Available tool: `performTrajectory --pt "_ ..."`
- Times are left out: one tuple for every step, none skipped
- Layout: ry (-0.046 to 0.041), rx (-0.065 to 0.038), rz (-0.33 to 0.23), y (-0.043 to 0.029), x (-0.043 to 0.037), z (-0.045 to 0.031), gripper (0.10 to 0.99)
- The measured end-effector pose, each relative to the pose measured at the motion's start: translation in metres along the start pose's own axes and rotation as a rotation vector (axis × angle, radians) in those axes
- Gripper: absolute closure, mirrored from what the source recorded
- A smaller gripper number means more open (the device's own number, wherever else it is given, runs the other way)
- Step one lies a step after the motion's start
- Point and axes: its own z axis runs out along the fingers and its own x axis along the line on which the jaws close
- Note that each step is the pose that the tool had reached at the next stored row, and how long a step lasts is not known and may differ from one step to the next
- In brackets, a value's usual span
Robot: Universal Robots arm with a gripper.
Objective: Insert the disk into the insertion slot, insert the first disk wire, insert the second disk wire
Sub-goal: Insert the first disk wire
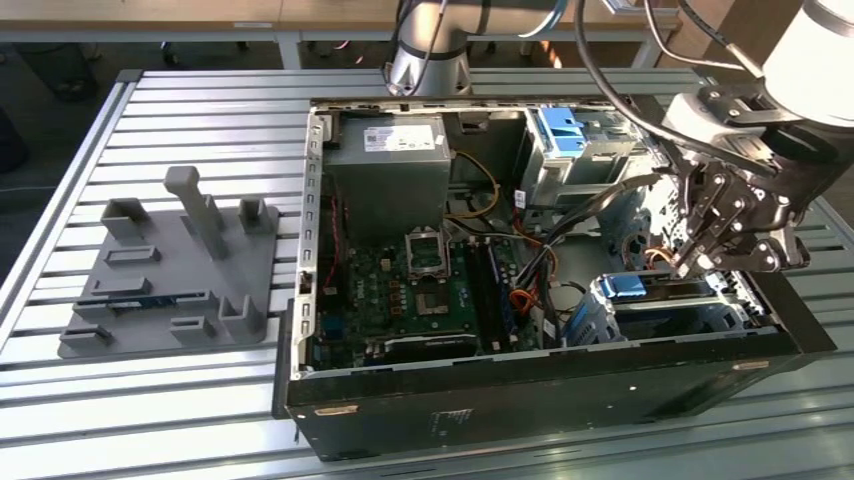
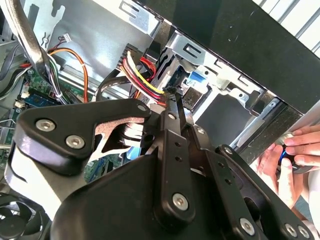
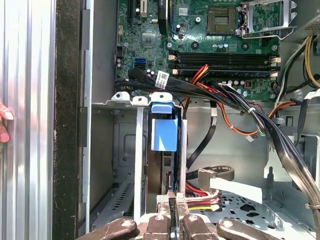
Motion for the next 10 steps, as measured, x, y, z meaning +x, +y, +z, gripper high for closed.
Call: performTrajectory --pt "0.0002 0.0 0.0 0.0 0.0001 0.0001 0.922" --pt "0.0002 0.0 0.0 0.0 0.0001 0.0004 0.922" --pt "-0.0001 0.0 -0.001 0.0001 0.0 0.0009 0.922" --pt "-0.0001 0.0 -0.001 0.0001 0.0001 0.0012 0.922" --pt "0.0001 0.0 -0.001 0.0001 0.0001 0.0013 0.922" --pt "0.0002 0.0 -0.001 0.0001 0.0001 0.0014 0.922" --pt "-0.0001 0.0 -0.002 0.0001 0.0 0.0018 0.922" --pt "-0.0001 0.0 -0.002 0.0002 0.0 0.0023 0.922" --pt "-0.0002 0.0 -0.002 0.0002 0.0 0.0031 0.922" --pt "0.0 0.0 -0.002 0.0002 0.0001 0.0039 0.922"
